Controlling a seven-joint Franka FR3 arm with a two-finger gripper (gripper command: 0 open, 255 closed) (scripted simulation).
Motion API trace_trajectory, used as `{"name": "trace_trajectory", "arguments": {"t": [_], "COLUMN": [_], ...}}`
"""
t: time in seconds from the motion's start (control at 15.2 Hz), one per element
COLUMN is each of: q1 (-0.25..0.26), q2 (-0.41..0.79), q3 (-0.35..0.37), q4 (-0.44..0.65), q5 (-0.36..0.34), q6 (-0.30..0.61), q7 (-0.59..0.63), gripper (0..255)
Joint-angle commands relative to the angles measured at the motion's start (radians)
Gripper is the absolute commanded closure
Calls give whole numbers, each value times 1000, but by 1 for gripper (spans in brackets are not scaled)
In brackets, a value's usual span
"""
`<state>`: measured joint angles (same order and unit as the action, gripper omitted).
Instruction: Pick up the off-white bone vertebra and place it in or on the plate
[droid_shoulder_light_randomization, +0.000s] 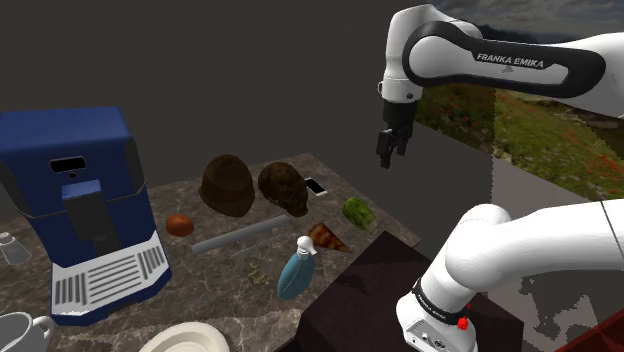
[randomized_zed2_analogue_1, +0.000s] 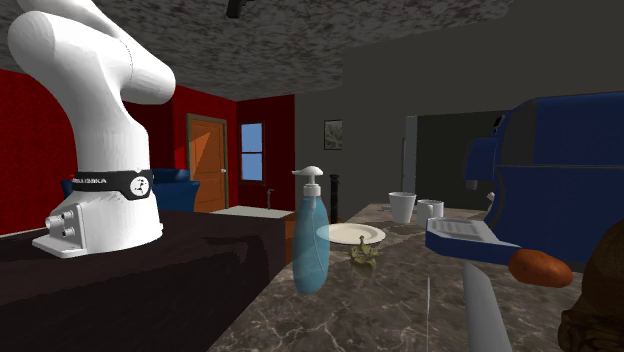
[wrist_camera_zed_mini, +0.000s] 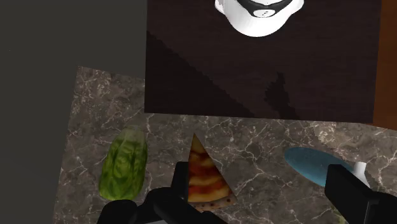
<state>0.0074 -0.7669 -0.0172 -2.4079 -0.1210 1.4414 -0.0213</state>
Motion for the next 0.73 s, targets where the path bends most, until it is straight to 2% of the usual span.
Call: {"name": "trace_trajectory", "arguments": {"t": [0.0,0.66], "q1": [0,52], "q2": [0,217], "q3": [0,104], "q4": [0,-101], "q5": [0,95], "q6": [0,288], "q7": [0,151], "gripper": [0,0]}}
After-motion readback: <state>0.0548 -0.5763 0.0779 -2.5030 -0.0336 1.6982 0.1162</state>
